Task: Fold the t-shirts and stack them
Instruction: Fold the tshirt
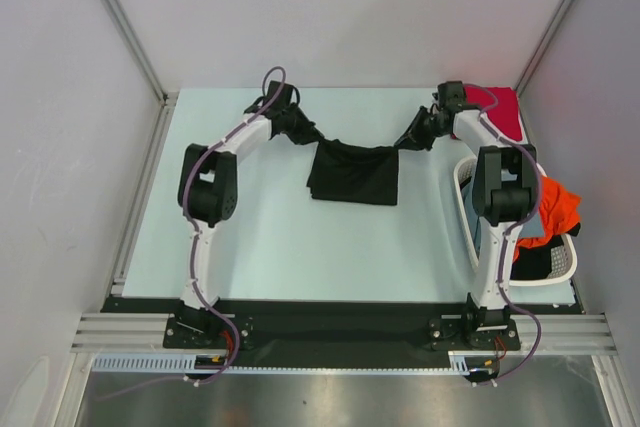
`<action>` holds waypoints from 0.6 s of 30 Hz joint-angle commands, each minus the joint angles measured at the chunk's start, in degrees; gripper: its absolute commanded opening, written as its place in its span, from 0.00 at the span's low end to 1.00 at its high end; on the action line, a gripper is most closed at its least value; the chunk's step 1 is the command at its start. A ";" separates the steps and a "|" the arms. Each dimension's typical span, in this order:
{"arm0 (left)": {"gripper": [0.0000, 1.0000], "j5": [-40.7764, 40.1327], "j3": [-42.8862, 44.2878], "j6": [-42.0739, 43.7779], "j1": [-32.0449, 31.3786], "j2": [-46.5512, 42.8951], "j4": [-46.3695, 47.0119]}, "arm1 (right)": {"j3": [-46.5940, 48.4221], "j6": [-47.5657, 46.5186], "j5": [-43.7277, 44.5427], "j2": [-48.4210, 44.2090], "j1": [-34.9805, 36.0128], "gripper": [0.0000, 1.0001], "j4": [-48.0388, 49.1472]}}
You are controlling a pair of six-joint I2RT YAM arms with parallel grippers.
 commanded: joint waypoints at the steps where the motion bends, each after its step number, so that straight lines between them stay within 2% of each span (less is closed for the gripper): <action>1: 0.20 -4.54 10.53 5.07 0.77 2.20 -4.33 | 7.02 -2.48 -0.22 3.71 -1.79 0.20 1.34; 2: 0.25 -5.95 14.15 9.87 1.03 3.52 -6.46 | 9.47 -3.27 0.75 5.11 -2.23 0.26 0.64; 3: 0.27 -6.83 17.93 12.36 1.21 6.40 -8.74 | 17.59 -4.24 1.54 8.87 -3.01 0.32 -0.84; 4: 0.29 -8.40 25.71 14.65 1.56 7.56 -14.07 | 22.28 -5.29 1.98 10.82 -3.37 0.37 -7.30; 5: 0.32 -9.03 29.09 19.02 1.74 8.53 -16.39 | 27.46 -7.74 3.21 12.32 -3.46 0.41 -11.63; 7: 0.33 -11.05 30.45 22.83 1.65 6.88 -18.77 | 29.11 -9.34 4.88 11.12 -3.46 0.44 -15.26; 9: 0.33 -10.88 25.12 25.82 1.56 2.59 -17.12 | 23.33 -9.78 4.89 6.21 -3.46 0.44 -12.39; 10: 0.33 -10.01 16.99 26.35 1.30 -2.48 -12.59 | 15.38 -9.44 3.76 0.96 -3.11 0.45 -8.02; 13: 0.32 -2.29 1.60 26.19 -0.36 -10.50 -2.14 | 1.30 -6.28 -1.50 -7.05 -1.28 0.45 2.34; 14: 0.32 2.43 -1.43 25.75 -0.89 -11.66 0.61 | -2.24 -5.14 -3.01 -8.31 -0.74 0.45 5.26; 16: 0.32 6.32 -8.27 24.26 -2.47 -13.16 8.24 | -7.01 -3.11 -5.91 -10.33 0.84 0.46 12.37; 18: 0.31 11.34 -10.94 20.40 -3.18 -12.65 12.66 | -10.80 -1.97 -9.59 -10.26 2.51 0.46 15.47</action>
